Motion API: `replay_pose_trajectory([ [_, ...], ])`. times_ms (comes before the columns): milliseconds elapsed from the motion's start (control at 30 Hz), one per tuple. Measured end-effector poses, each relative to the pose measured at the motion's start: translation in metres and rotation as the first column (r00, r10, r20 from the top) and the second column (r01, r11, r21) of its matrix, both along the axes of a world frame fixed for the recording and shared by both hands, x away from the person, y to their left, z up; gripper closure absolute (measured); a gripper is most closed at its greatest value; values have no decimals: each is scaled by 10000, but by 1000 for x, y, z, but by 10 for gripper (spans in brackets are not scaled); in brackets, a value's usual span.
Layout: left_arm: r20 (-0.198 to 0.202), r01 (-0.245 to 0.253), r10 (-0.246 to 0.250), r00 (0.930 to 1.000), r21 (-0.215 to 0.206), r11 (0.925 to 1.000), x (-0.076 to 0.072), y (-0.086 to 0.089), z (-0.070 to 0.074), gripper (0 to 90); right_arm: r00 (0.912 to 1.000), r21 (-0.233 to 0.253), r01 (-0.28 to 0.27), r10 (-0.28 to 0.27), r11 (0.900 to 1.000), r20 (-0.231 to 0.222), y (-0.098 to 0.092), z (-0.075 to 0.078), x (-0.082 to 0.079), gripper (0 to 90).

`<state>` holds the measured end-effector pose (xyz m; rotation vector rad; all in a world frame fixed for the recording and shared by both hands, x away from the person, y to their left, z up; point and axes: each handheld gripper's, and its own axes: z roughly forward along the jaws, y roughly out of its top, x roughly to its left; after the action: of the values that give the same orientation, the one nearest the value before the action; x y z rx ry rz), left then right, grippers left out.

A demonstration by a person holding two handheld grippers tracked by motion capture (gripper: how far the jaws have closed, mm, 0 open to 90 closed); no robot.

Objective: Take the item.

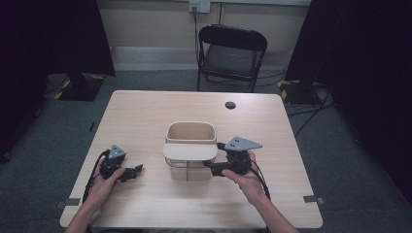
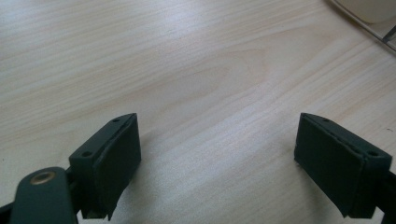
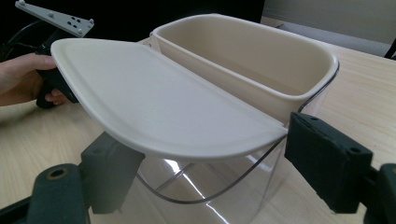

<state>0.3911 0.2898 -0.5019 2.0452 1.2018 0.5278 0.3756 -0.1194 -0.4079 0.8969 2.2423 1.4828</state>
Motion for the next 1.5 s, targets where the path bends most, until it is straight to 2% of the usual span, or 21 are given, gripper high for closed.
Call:
replay_pose_trajectory([
  [433, 1, -2, 2, 10000, 0, 10000, 0, 0, 0, 141, 10000, 98, 56, -57, 9999, 78, 1, 2, 3, 194],
  [567, 8, -16, 16, 10000, -13, 10000, 0, 0, 0, 141, 9999, 279, 90, -93, 9996, 75, 1, 3, 5, 196],
  [1167, -1, 0, 0, 10000, 0, 10000, 0, 0, 0, 141, 9999, 265, 20, -24, 9996, 119, 3, 7, 7, 201],
  [1300, 2, -8, 8, 10000, -17, 10000, 0, 0, 0, 141, 9996, 343, -14, 3, 9994, 297, 4, 10, 6, 213],
  [1500, 5, -9, 9, 10000, 8, 10000, 0, 0, 0, 140, 9997, 360, -132, 125, 9993, 204, 7, 10, 8, 255],
])
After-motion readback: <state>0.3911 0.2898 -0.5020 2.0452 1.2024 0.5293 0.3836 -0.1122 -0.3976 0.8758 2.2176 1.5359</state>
